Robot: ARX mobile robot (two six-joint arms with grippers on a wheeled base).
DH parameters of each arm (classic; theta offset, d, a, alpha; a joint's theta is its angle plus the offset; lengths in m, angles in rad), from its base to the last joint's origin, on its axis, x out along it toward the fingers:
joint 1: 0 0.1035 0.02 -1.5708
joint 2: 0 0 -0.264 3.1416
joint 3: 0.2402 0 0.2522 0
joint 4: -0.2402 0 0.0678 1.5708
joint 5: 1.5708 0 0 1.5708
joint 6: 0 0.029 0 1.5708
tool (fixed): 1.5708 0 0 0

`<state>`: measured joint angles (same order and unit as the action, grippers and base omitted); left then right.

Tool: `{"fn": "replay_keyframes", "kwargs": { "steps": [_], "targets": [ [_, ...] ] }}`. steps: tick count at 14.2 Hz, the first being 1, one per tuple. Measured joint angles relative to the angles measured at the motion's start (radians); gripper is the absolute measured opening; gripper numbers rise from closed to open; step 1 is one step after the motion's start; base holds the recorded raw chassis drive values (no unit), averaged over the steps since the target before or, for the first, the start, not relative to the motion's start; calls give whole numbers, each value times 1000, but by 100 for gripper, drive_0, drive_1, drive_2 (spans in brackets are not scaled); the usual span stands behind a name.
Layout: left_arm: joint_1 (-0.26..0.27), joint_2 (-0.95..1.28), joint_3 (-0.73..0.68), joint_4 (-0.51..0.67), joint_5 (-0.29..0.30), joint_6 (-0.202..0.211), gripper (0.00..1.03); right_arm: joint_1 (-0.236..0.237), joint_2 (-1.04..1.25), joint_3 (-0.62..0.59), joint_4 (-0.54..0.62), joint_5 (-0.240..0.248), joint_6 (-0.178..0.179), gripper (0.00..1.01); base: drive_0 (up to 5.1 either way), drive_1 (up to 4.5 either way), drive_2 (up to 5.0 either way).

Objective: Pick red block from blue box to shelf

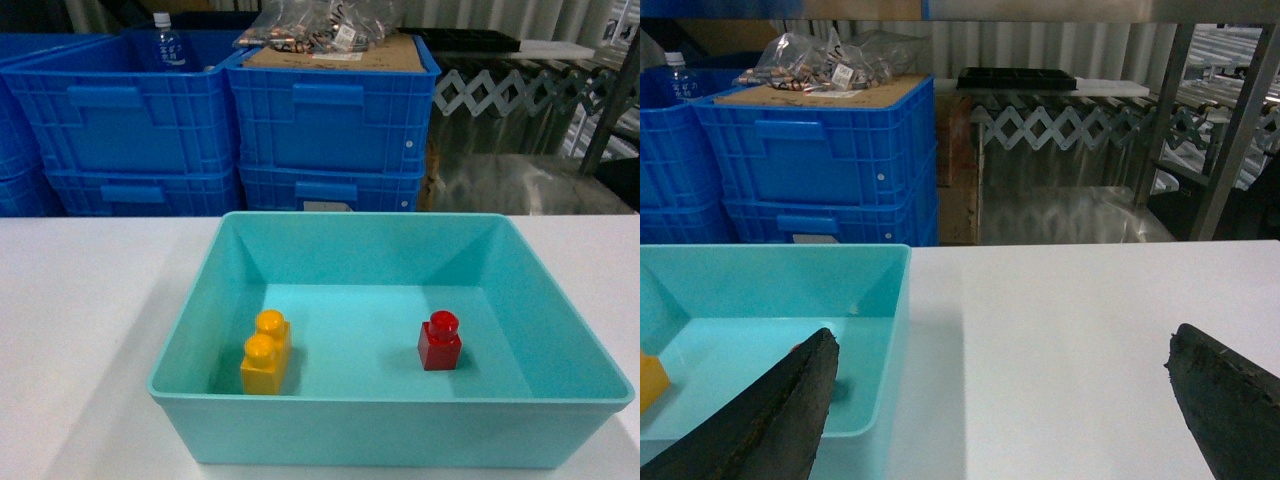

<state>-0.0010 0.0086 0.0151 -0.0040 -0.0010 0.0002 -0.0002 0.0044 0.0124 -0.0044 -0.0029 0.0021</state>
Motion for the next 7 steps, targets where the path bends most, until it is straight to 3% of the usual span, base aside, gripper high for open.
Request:
{"fn": "replay_keyframes", "kwargs": {
  "steps": [7],
  "targets": [
    [0,0,0,0,0,0,98,0,0,0,0,0,0,98,0,0,0]
  ]
}}
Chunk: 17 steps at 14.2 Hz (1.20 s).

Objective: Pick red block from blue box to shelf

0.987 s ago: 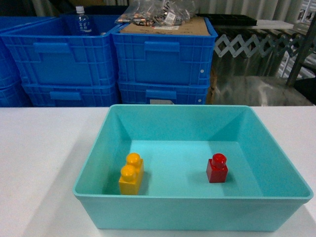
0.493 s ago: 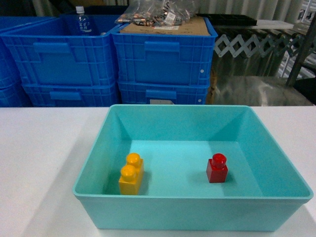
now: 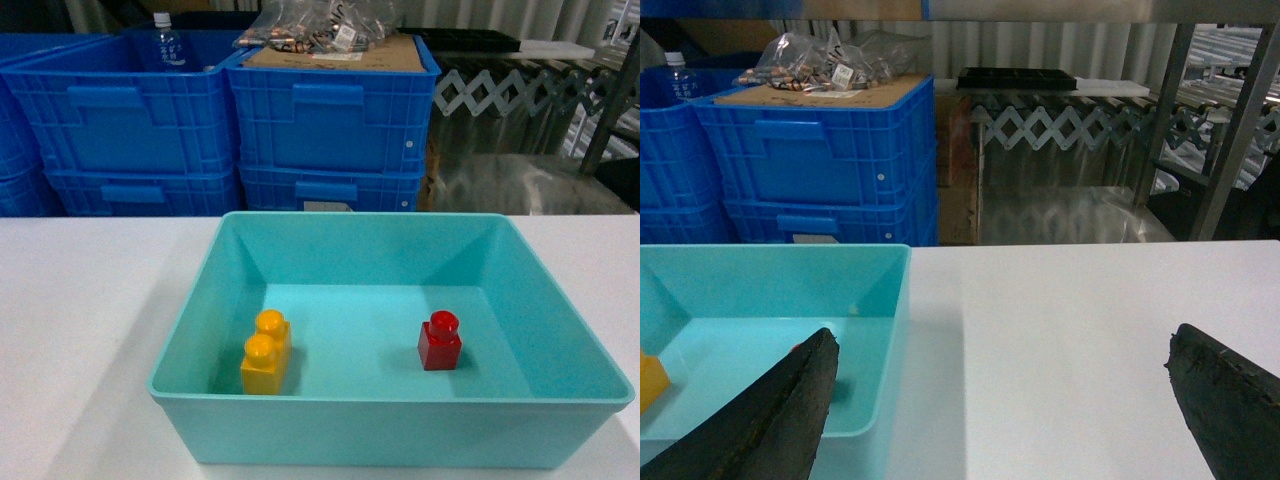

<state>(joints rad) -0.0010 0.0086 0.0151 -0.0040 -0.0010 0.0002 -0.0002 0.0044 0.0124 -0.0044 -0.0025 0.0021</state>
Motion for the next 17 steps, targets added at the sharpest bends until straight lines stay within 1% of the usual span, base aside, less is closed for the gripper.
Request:
{"fn": "replay_keyframes", "kwargs": {
  "steps": [17],
  "targets": [
    [0,0,0,0,0,0,98,0,0,0,0,0,0,98,0,0,0]
  ]
}}
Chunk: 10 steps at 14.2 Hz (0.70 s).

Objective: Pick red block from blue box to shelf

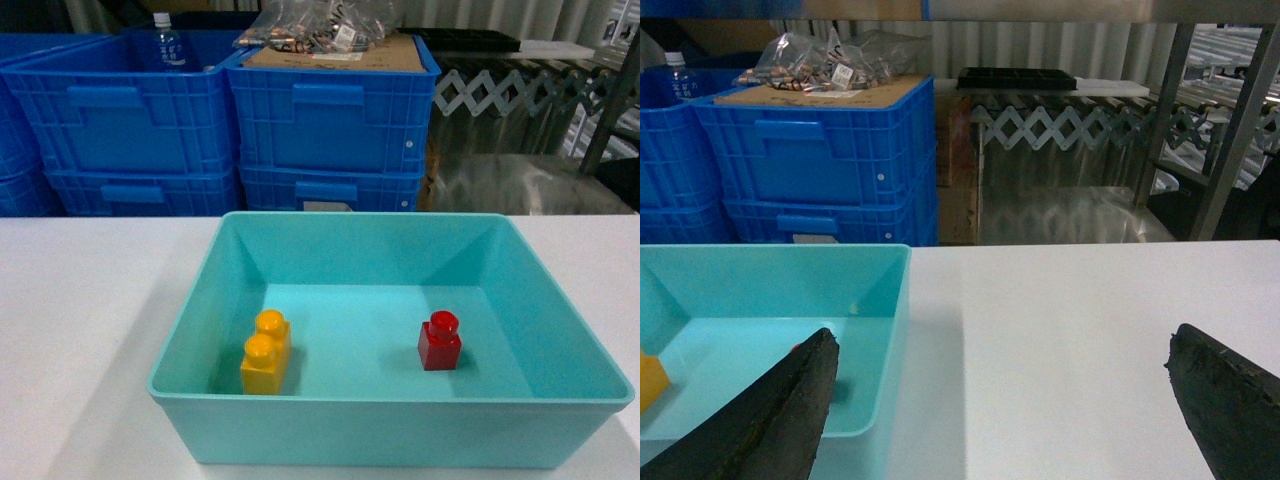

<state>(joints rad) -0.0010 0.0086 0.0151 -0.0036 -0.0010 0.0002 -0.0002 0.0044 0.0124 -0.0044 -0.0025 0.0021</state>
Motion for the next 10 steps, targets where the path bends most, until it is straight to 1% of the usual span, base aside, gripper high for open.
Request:
{"fn": "replay_keyframes", "kwargs": {
  "steps": [10],
  "targets": [
    [0,0,0,0,0,0,98,0,0,0,0,0,0,98,0,0,0]
  ]
}}
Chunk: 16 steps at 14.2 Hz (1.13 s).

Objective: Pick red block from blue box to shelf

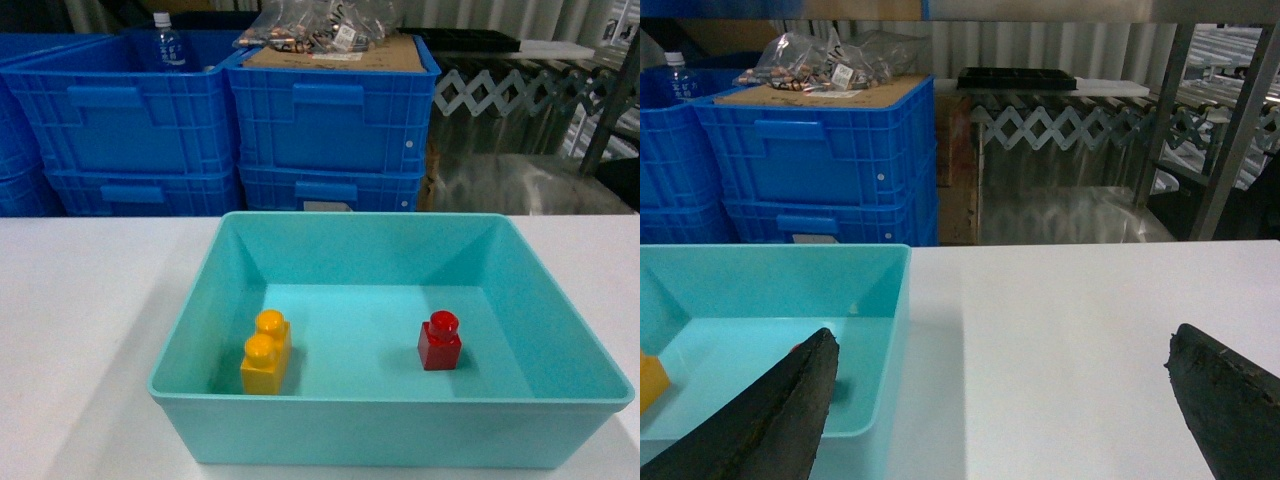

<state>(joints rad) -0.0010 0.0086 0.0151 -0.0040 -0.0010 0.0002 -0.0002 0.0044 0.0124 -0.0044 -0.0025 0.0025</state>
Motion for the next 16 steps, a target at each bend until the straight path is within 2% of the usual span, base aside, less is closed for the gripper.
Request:
{"fn": "replay_keyframes", "kwargs": {
  "steps": [4,5,6,8,13,15,16],
  "targets": [
    [0,0,0,0,0,0,98,-3,2,2,-14,-9,-7,98,0,0,0],
    [0,0,0,0,1,0,98,128,322,137,-10,-110,-130,98,0,0,0],
    [0,0,0,0,-1,0,98,194,618,256,146,-82,-122,98,0,0,0],
    [0,0,0,0,0,0,98,285,949,407,206,-48,-73,98,0,0,0],
    [0,0,0,0,0,0,98,349,1149,533,216,19,-71,98,0,0,0],
    [0,0,0,0,0,0,98,404,1327,661,156,43,-61,98,0,0,0],
    [0,0,0,0,0,0,98,426,1448,745,108,60,-42,98,0,0,0]
  ]
}}
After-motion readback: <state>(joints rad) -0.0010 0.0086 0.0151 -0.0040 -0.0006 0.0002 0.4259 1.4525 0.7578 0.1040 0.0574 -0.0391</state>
